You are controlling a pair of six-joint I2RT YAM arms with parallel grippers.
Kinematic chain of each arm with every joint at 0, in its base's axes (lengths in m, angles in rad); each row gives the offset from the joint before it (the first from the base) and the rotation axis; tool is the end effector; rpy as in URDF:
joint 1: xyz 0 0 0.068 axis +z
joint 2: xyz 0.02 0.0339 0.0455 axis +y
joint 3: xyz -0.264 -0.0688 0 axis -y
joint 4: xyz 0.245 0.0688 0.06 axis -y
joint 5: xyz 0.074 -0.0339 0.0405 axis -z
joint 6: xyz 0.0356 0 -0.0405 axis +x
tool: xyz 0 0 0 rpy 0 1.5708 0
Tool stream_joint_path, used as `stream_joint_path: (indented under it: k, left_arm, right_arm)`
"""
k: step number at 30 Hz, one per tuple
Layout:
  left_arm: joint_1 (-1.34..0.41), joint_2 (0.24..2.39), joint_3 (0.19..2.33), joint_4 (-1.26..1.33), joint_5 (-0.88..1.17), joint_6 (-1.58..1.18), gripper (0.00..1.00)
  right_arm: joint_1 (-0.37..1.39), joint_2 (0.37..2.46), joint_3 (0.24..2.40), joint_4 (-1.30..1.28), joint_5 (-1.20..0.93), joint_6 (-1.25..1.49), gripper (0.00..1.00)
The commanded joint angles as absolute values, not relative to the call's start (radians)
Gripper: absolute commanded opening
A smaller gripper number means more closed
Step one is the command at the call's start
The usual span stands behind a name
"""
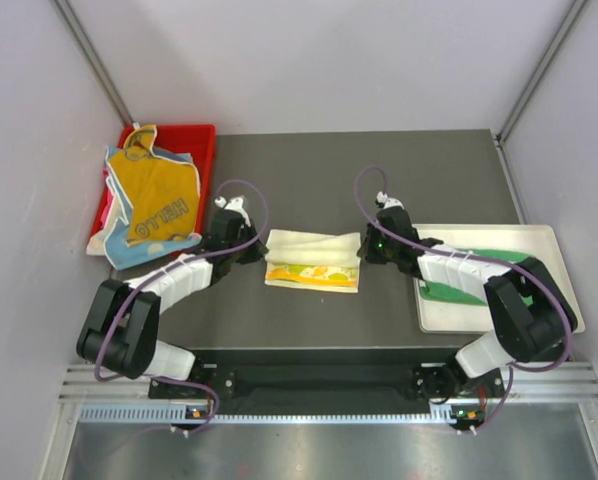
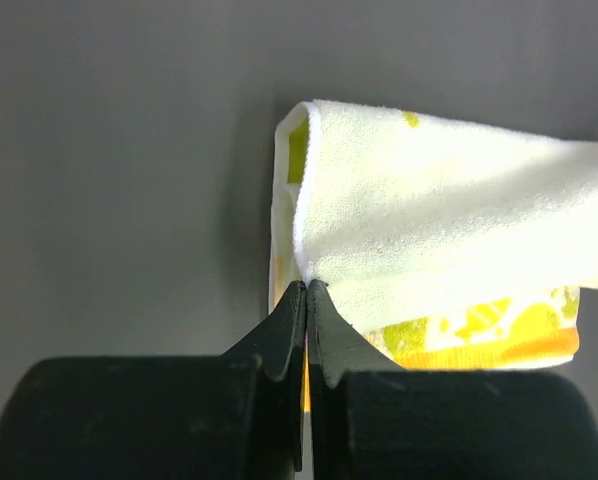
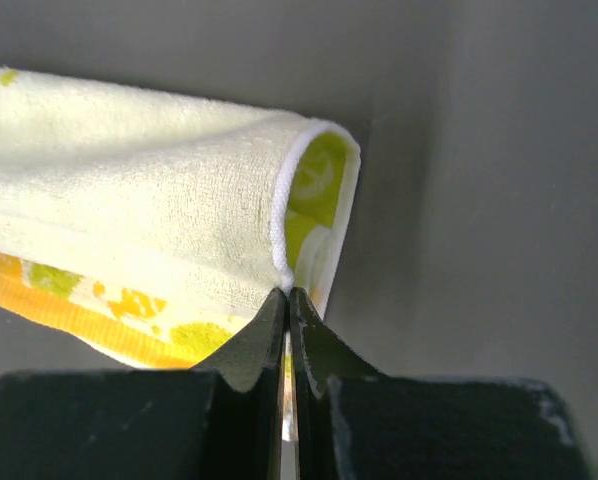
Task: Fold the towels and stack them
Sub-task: Fold the towel
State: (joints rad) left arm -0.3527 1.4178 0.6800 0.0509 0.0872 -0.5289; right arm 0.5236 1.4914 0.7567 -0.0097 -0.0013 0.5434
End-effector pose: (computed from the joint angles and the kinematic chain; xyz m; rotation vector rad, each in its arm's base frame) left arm 0.2674 -0.1017 0.1846 -0.1562 2.3126 -0.5593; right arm 0.2612 0.1509 0.1827 0.0229 2.3774 0.5314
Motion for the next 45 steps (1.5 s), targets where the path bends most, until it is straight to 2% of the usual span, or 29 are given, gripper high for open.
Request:
stream_joint_path:
  k: [1,14,19,21,24,26,28,34,45]
  left_arm:
    - [-0.356,1.348,0.646,0.094,0.08,-0.541,0.0]
    - [-0.37,1.282,0.568,0.094,0.087,-0.545,0.0]
    - [-0.373,1.285,0.548,0.101,0.104,-0.537,0.0]
    - [-0.373,1.282,0.543,0.098,0.106,-0.537,0.09]
    - [-0.371,1.273,0.546,0.083,0.104,-0.532,0.16]
    - [-0.373,1.256,0.552,0.068,0.101,-0.531,0.25]
    - [-0.373,1.243,0.566,0.038,0.092,-0.531,0.27]
    - [-0.373,1.195,0.64,-0.093,0.037,-0.537,0.26]
    - [-0.399,1.41,0.834,-0.129,0.066,-0.537,0.23]
  right_arm:
    - [0.54,1.434,0.723,0.003,0.035,0.568,0.0]
    - [0.592,1.362,0.632,0.023,0.054,0.609,0.02]
    - [0.598,1.376,0.607,0.04,0.048,0.62,0.09]
    - [0.6,1.37,0.604,0.04,0.04,0.621,0.14]
    - [0.601,1.344,0.598,0.032,0.04,0.624,0.18]
    - [0.603,1.313,0.595,0.02,0.04,0.626,0.2]
    - [0.603,1.287,0.595,0.011,0.052,0.629,0.23]
    - [0.603,1.239,0.627,-0.032,0.08,0.63,0.36]
    - [0.623,1.356,0.68,-0.021,0.072,0.655,0.4]
